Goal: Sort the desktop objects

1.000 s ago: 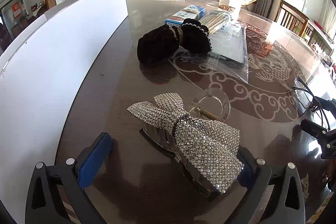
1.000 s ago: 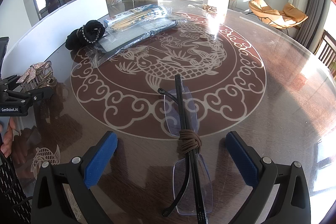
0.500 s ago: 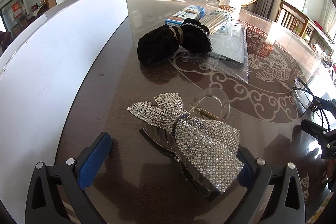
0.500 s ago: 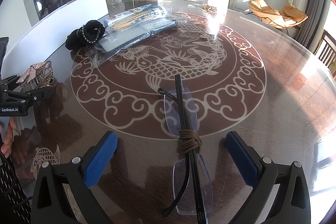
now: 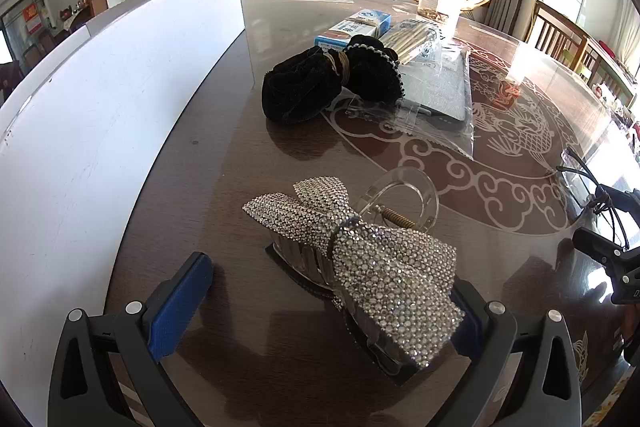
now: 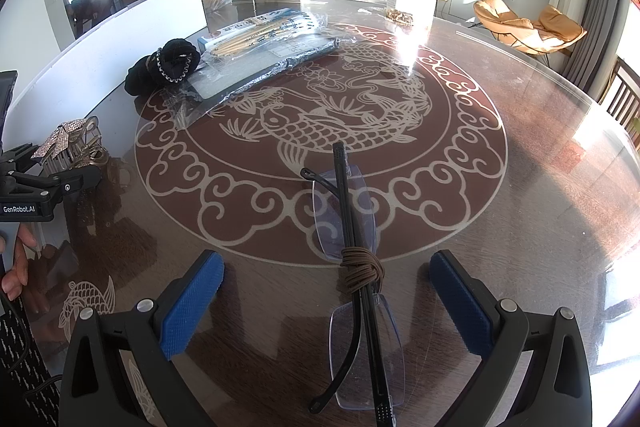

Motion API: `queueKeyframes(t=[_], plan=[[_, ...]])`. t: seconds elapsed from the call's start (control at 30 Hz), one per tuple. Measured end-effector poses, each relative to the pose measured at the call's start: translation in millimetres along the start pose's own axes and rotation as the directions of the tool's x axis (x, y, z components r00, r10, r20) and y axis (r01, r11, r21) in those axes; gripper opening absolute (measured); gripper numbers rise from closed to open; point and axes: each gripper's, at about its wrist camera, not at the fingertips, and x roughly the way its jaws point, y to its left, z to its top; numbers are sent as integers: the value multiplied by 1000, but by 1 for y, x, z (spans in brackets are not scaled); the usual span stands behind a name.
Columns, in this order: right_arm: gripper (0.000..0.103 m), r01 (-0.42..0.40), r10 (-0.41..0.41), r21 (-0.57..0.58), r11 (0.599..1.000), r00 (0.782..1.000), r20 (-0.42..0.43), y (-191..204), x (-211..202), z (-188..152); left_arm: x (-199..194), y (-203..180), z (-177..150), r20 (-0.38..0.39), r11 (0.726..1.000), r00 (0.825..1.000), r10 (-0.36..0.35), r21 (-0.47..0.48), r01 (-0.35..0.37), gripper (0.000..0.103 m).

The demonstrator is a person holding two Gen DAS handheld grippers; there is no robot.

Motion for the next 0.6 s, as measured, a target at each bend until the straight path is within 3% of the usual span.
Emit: queueKeyframes(t=[0.6], plan=[[103,-1,1,0,1000,1000,0,0,0,0,0,-1,-1,3,1000,1000,2,-4,-2,103]])
